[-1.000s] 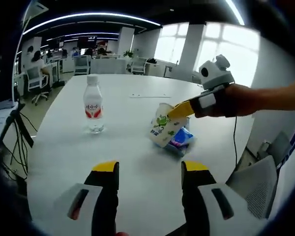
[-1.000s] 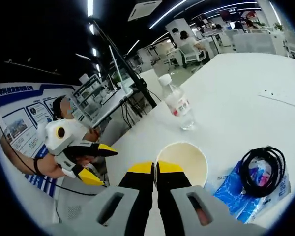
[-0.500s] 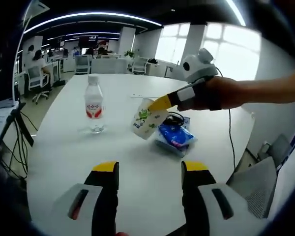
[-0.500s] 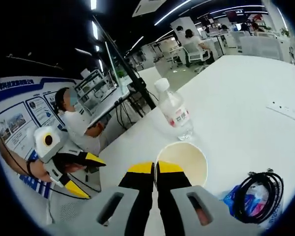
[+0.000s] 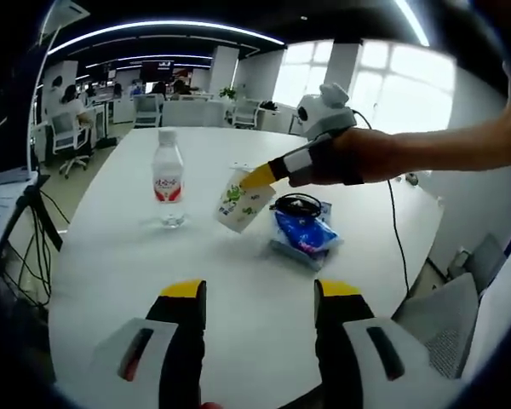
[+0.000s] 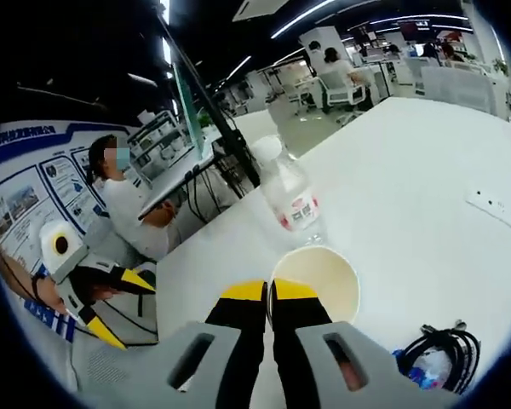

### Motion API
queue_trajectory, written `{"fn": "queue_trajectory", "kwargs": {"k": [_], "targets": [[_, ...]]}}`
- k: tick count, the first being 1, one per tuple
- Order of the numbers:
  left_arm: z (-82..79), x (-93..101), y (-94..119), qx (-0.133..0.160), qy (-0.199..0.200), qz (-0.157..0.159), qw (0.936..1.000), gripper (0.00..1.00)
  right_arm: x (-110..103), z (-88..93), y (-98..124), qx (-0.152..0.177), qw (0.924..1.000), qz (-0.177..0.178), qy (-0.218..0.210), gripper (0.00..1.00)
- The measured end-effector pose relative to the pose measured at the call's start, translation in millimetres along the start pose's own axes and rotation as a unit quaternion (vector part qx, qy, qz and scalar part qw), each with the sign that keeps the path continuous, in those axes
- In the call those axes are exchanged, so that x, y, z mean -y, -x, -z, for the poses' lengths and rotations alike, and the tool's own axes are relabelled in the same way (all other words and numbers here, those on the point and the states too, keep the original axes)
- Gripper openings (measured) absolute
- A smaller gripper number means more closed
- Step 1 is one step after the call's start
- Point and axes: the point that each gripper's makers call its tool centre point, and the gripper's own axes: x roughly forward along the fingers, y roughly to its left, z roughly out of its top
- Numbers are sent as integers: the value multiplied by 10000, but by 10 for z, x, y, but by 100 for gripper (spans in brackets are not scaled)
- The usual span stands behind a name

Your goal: Arrange the tabletop items into an orderly group along one side of the table until the central work area is clear of visible clutter.

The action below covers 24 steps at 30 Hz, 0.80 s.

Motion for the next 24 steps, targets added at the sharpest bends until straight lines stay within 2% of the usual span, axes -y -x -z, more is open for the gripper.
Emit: {"fn": "queue_trajectory", "kwargs": {"k": [17,24], "targets": [[30,-8,52,-104,-86,11,9999,50,214,-68,-313,-256,9985,310,373,0],[8,-11,25,-84,-99,37,9999,50,358,-69,-367,-532,9921,667,915,0]]}}
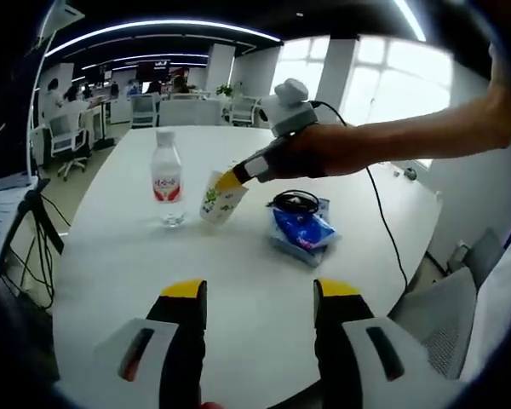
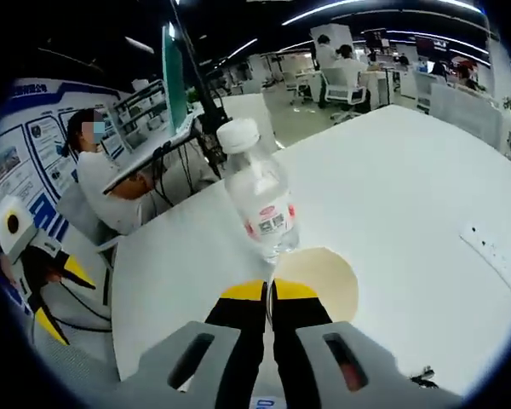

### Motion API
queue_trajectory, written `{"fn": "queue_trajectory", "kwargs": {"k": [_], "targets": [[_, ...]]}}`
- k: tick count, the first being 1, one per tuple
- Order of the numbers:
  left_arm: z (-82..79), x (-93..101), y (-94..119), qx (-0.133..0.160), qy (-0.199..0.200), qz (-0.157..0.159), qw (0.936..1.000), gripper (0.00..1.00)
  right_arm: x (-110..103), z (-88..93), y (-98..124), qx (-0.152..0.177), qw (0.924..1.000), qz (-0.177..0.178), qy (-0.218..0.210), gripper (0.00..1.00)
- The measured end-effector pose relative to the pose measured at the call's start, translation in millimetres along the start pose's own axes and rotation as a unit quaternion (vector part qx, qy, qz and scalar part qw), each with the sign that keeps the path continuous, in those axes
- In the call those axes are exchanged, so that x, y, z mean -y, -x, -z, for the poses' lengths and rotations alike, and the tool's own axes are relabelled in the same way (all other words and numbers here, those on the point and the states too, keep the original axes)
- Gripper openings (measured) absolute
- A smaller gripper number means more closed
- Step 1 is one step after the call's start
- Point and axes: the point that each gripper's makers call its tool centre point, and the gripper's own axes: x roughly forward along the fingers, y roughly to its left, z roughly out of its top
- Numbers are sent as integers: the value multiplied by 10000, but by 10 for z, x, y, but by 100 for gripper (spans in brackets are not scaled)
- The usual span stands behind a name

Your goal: Arrange the tabletop items into an orderly group along one side of the table until the central work area is clear of visible clutter.

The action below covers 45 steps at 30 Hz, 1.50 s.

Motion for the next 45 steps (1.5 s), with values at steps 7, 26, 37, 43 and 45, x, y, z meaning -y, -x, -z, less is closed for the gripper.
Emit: {"fn": "queue_trajectory", "kwargs": {"k": [7,26,37,43,45], "targets": [[18,14,3,-12,3,15,10000,50,74,59,-108,-273,9988,80,409,0],[10,-44,26,88,134,-70,9998,50,125,107,-313,-496,9957,106,779,1],[-2,-39,36,124,165,-78,9998,50,87,108,-348,-536,9948,128,854,2],[20,-54,32,131,194,-79,9997,50,83,113,-363,-548,9945,117,886,3],[25,-49,33,124,191,-74,9997,50,34,117,-344,-549,9945,120,887,4]]}}
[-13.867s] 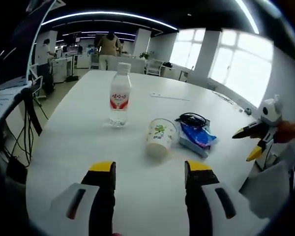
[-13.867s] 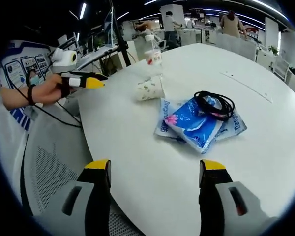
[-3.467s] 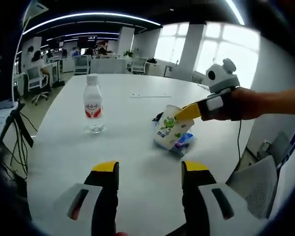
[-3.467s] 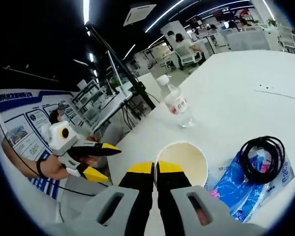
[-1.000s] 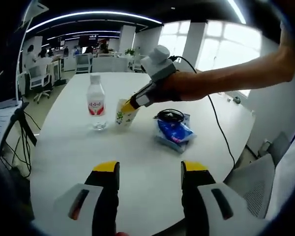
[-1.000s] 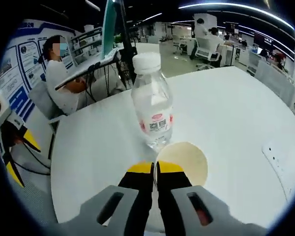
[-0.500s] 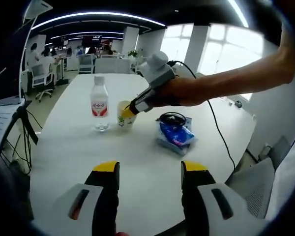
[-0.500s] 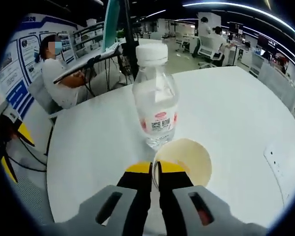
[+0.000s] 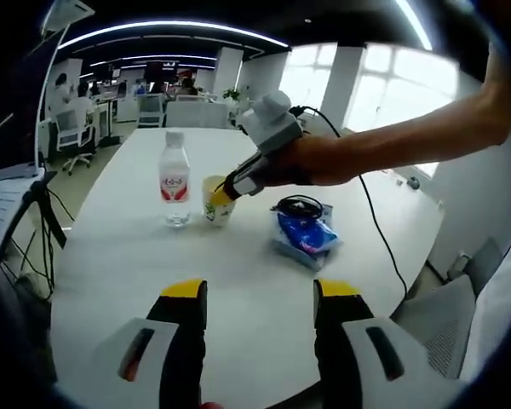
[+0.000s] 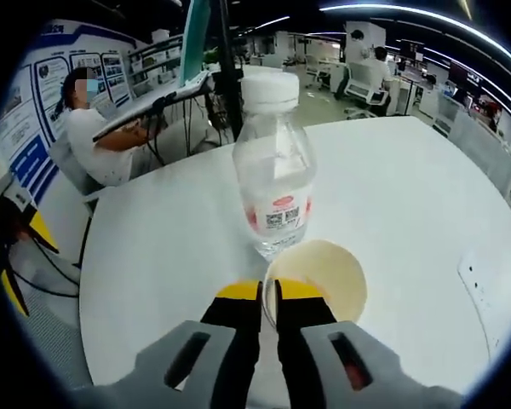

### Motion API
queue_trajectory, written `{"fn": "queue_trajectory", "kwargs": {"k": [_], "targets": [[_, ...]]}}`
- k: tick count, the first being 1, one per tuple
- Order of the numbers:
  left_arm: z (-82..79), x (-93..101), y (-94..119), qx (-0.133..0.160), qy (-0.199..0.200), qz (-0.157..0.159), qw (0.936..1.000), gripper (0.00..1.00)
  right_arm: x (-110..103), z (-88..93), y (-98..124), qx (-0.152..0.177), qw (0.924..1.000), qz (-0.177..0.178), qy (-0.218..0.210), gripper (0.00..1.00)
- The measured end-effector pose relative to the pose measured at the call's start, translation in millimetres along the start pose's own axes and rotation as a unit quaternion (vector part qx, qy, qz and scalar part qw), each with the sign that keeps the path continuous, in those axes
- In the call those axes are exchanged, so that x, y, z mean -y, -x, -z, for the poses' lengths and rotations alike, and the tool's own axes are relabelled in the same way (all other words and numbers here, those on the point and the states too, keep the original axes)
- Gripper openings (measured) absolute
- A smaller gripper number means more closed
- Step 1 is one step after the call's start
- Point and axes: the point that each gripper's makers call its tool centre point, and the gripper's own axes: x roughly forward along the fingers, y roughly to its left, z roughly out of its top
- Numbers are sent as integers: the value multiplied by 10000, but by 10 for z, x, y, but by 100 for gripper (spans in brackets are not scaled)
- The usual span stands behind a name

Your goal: Arrange the tabletop items into an orderly group along one side of the table until the central work area is clear of visible clutter.

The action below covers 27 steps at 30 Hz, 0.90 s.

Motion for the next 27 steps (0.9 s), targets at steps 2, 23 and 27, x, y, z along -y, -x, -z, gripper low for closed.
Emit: {"fn": "queue_trajectory", "kwargs": {"k": [2,23,27], "targets": [[3,1,4,0,2,1,10000,50,19,7,-16,-3,10000,1,21,4],[18,-19,24,-15,28,-20,10000,49,166,-111,-127,-37,9991,191,376,1],[14,-33,18,-7,25,-20,10000,49,160,-100,-137,-124,9988,172,444,3]]}}
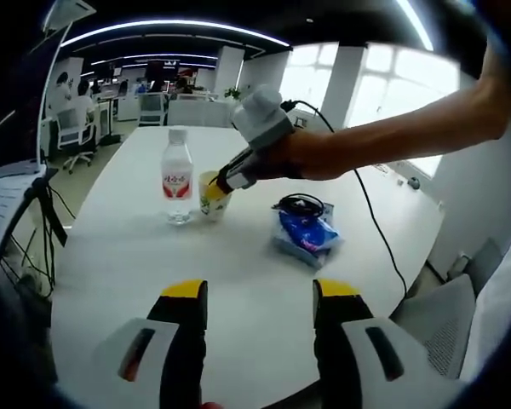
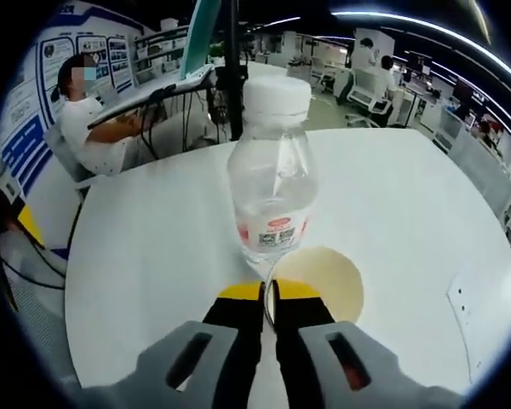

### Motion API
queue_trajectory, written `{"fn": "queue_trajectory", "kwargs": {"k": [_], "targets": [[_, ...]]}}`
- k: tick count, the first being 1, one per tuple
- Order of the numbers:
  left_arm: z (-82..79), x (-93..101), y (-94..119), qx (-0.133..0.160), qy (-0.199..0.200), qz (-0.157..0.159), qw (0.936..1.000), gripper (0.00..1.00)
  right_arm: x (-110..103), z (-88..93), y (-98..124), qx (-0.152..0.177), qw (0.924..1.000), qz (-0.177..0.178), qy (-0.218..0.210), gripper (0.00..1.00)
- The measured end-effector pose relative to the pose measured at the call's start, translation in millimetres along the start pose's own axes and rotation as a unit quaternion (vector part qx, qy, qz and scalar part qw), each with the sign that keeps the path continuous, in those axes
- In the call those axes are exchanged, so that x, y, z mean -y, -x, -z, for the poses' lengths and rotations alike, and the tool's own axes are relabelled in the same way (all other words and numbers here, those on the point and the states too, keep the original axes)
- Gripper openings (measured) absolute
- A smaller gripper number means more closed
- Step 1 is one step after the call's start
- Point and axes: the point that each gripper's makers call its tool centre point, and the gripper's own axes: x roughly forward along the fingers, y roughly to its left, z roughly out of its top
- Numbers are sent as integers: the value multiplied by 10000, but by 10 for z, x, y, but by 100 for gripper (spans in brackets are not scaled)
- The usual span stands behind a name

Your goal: Arrange the tabletop items into an orderly group along one side of the table until the central work area is clear of visible clutter.

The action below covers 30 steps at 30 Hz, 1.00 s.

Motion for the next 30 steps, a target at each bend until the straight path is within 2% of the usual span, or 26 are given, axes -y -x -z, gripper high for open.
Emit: {"fn": "queue_trajectory", "kwargs": {"k": [7,14,19,22,25,30], "targets": [[-2,-39,-23,21,-12,-1,10000,49,11,3,26,-28,10000,7,65,7],[-25,-2,-41,44,11,18,10000,49,-12,-74,186,103,9999,1,131,11],[-54,39,-59,62,-7,58,10000,50,-64,-134,355,267,9995,12,182,12],[-76,76,-67,78,-16,86,9999,50,-108,-178,492,390,9992,38,60,13],[-97,111,-70,100,-20,109,9999,49,-135,-163,539,459,9989,55,11,13],[-119,162,-54,133,-16,129,9998,49,-196,-152,742,571,9983,102,-32,13]]}}
